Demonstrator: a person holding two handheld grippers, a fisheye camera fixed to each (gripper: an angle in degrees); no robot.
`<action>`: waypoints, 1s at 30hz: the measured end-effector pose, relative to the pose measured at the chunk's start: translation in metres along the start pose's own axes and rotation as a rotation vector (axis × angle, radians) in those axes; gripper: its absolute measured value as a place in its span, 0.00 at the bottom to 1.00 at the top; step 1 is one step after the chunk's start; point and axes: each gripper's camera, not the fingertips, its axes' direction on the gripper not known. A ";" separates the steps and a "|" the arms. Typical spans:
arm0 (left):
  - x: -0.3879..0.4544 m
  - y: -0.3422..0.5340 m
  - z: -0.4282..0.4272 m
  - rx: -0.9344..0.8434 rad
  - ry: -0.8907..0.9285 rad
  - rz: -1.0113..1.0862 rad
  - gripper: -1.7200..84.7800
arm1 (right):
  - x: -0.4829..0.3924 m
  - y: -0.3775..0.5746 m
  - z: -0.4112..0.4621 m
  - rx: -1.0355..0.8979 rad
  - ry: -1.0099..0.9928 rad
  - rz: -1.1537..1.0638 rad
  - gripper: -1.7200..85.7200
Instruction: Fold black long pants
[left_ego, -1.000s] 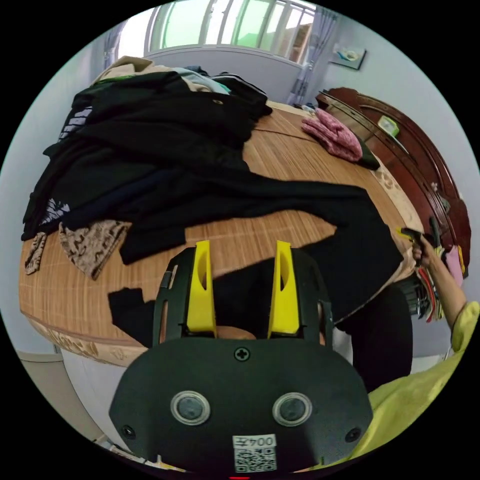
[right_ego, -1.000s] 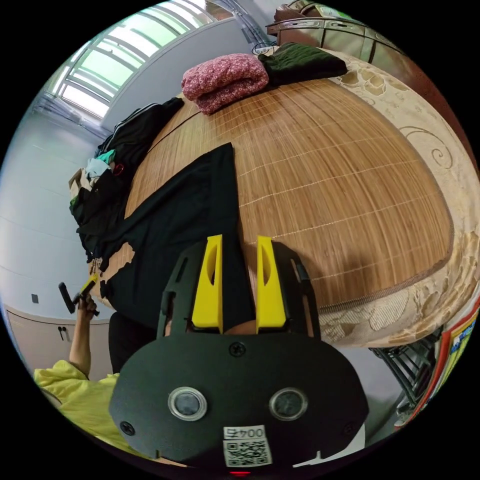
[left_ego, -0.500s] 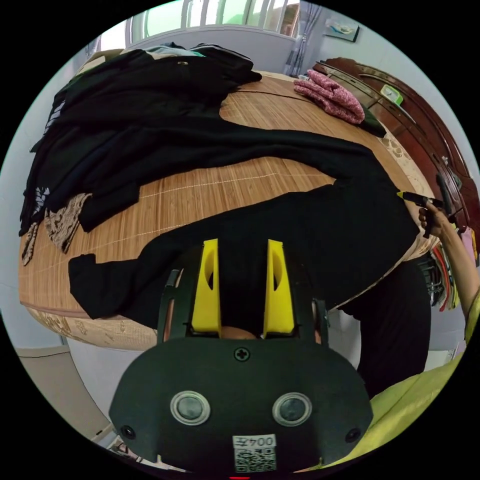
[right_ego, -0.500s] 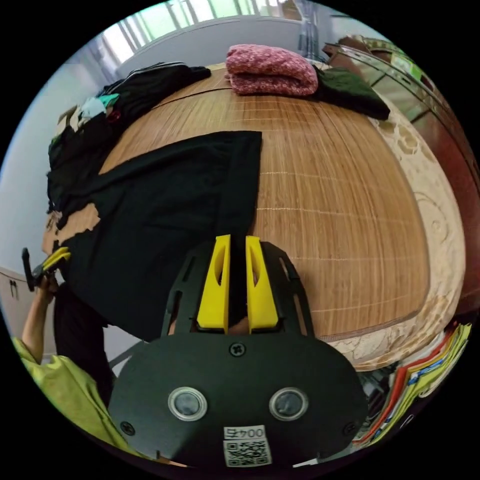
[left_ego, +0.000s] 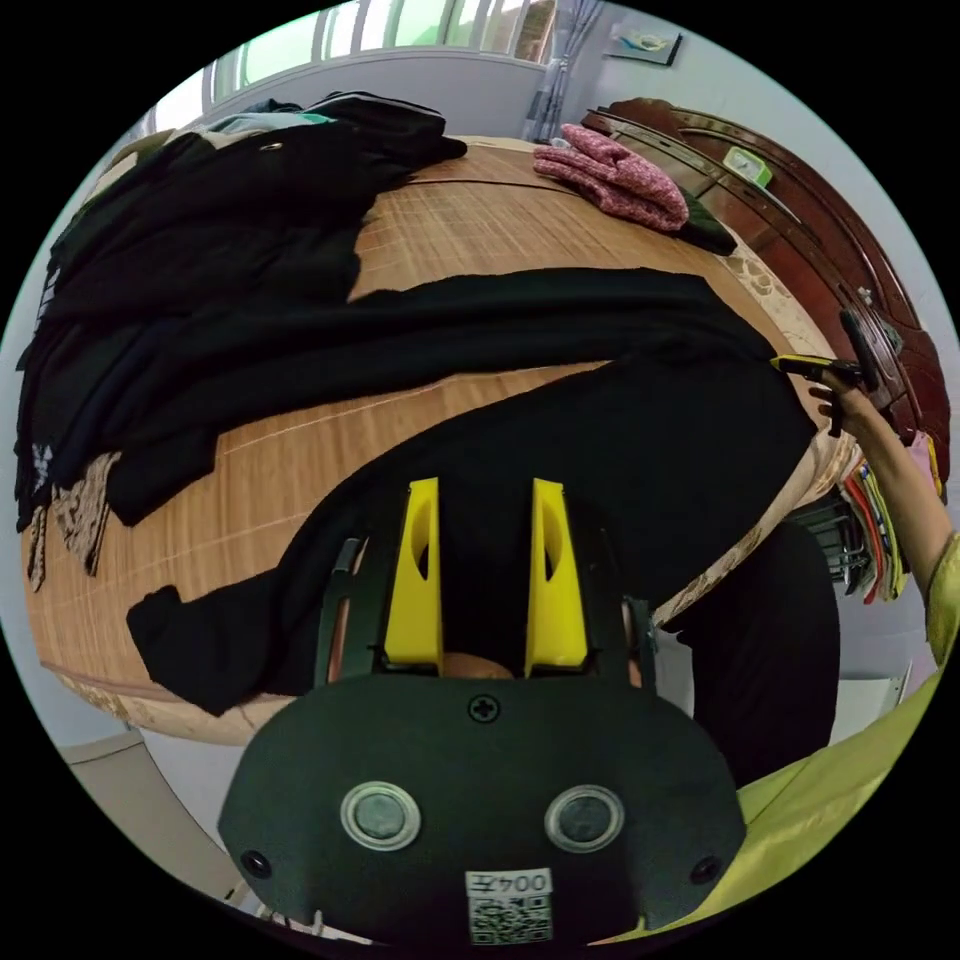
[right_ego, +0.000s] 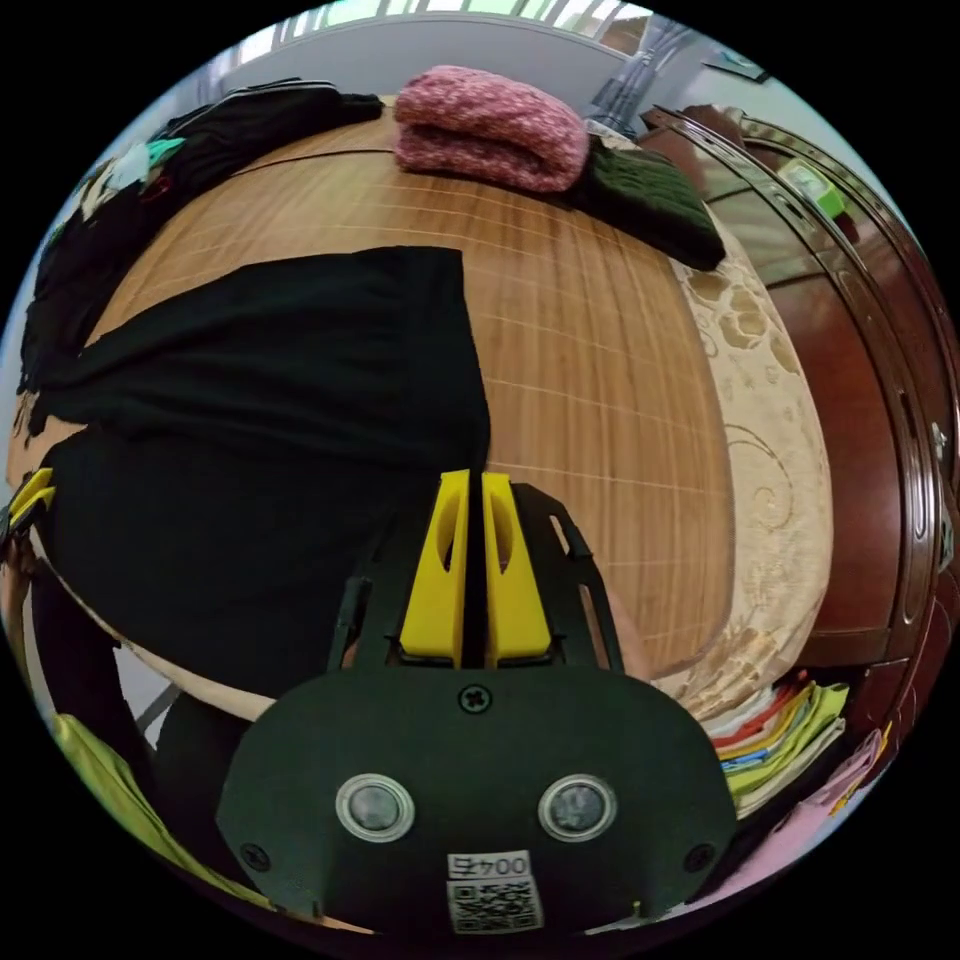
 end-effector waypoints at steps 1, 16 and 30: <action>0.014 -0.009 0.000 0.021 -0.003 0.025 0.17 | 0.012 0.002 0.004 -0.022 0.021 0.028 0.05; 0.140 -0.070 -0.021 0.091 0.280 0.231 0.19 | 0.110 0.111 -0.049 0.277 -0.425 0.556 0.15; 0.061 0.074 -0.126 0.084 -0.152 0.098 0.18 | -0.192 0.207 -0.053 0.003 -0.463 0.231 0.11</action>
